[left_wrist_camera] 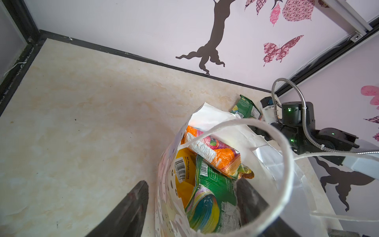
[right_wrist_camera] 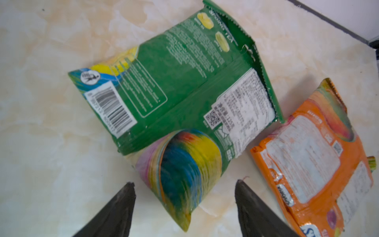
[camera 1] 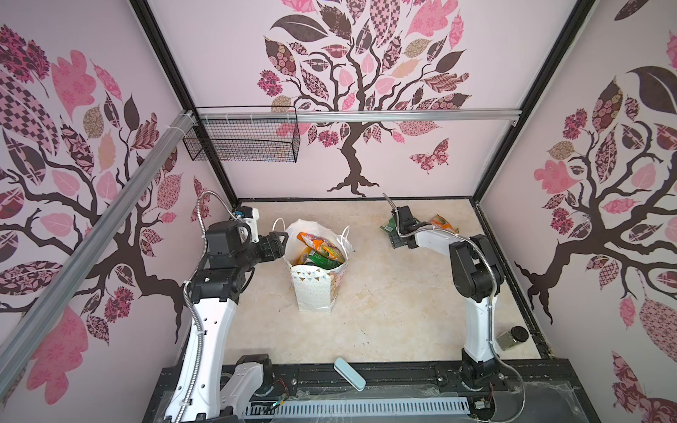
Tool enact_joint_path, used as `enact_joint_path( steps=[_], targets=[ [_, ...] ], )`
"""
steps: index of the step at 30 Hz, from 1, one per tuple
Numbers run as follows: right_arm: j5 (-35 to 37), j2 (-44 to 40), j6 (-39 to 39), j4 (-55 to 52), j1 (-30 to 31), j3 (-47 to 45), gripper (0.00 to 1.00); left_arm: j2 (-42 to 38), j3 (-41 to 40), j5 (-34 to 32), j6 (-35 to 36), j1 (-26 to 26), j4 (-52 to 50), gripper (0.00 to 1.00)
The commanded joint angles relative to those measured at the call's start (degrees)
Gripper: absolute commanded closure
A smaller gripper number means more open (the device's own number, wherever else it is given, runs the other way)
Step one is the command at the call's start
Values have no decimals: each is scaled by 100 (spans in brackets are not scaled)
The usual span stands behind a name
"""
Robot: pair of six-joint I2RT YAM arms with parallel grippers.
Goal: Place the snacks into the paper bag
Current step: Pick up the snack from the top-right of the table.
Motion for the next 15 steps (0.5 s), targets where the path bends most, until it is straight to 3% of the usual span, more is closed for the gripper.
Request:
enact_joint_path(
  steps=[1, 9, 15],
  targets=[
    [168, 355, -109, -95, -30, 286, 24, 24, -182, -23, -43, 24, 201, 30],
    [154, 467, -140, -14, -48, 311, 31, 13, -289, 41, -136, 17, 322, 31],
    [179, 604, -131, -78, -63, 357, 46, 14, -359, 100, -178, 17, 385, 31]
  ],
)
